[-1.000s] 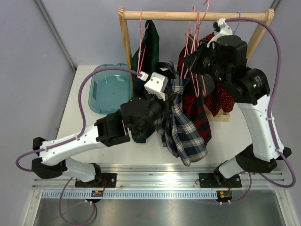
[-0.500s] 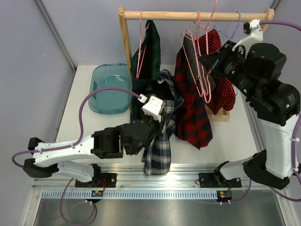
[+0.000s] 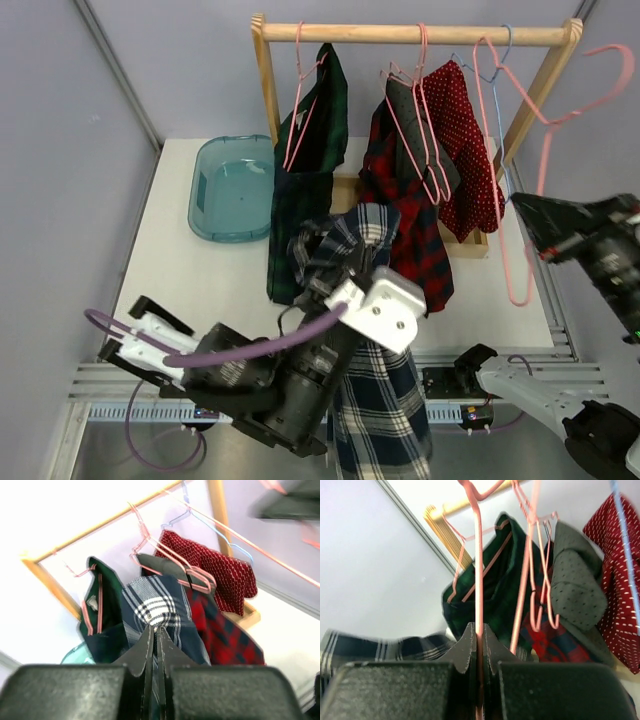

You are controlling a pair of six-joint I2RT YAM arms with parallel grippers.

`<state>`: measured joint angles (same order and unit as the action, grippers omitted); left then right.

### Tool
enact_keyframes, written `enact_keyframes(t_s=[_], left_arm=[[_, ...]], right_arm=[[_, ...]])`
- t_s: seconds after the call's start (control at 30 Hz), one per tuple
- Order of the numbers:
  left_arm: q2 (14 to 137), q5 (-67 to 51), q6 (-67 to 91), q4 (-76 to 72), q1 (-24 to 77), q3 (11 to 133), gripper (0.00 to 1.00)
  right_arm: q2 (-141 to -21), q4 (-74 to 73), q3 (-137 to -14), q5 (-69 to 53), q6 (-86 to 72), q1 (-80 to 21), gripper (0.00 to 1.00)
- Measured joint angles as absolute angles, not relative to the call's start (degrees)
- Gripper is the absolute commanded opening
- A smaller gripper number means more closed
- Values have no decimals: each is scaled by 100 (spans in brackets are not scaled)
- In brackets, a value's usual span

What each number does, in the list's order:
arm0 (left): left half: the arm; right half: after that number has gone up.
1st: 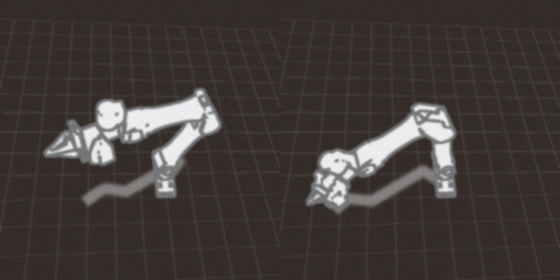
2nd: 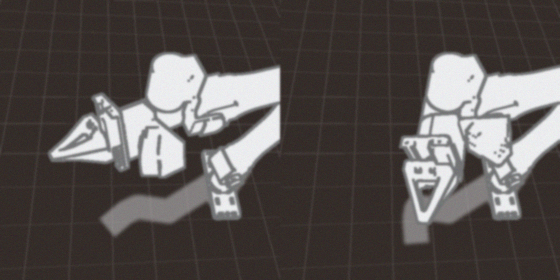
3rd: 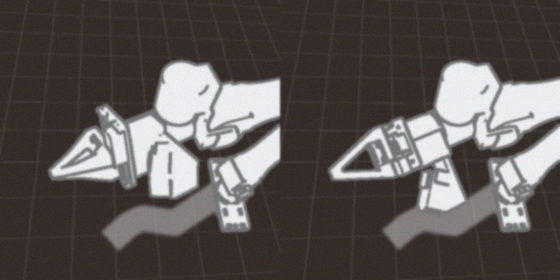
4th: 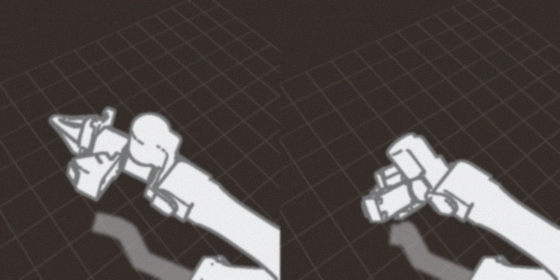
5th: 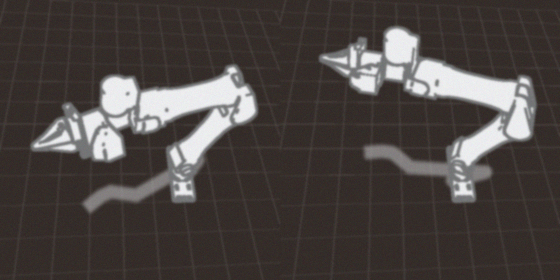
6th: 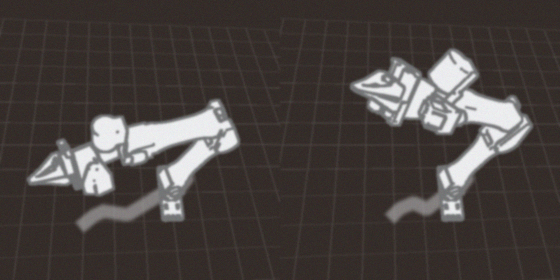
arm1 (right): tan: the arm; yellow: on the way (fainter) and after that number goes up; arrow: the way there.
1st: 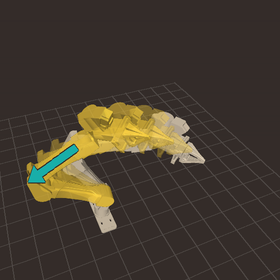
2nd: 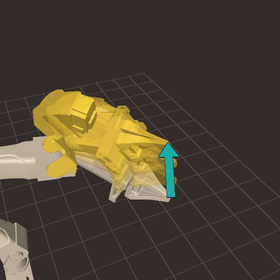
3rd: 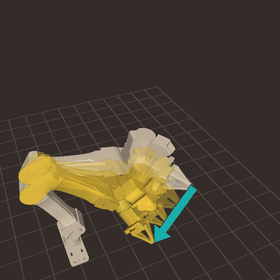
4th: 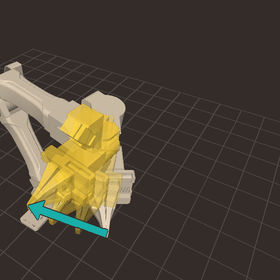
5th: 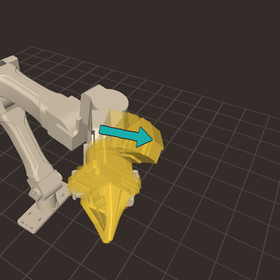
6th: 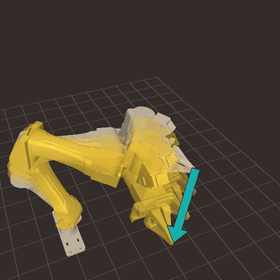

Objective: Remove the skirt from the hanger

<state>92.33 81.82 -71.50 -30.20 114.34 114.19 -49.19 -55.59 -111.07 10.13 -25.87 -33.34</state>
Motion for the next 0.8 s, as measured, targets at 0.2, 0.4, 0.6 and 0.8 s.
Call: enact_keyframes(t_s=[0.2, 0.4, 0.6, 0.8], left_arm=[[9826, 8294, -9730, -4845, 11463, 12960, 0], [9017, 7784, -10602, -5841, 11419, 12794, 0], [7345, 7242, -10993, -6576, 11190, 11719, 0], [4836, 6648, -9633, -4899, 11172, 9998, 0]], right_arm=[[-3883, -5645, -11004, 1221, -2589, -3326, 0], [-3459, -5931, -10895, 1605, -2569, -3326, 0], [-3461, -6086, -10503, 1741, -2515, -3326, 0], [-3461, -6097, -10143, 1697, -2403, -3326, 0]])
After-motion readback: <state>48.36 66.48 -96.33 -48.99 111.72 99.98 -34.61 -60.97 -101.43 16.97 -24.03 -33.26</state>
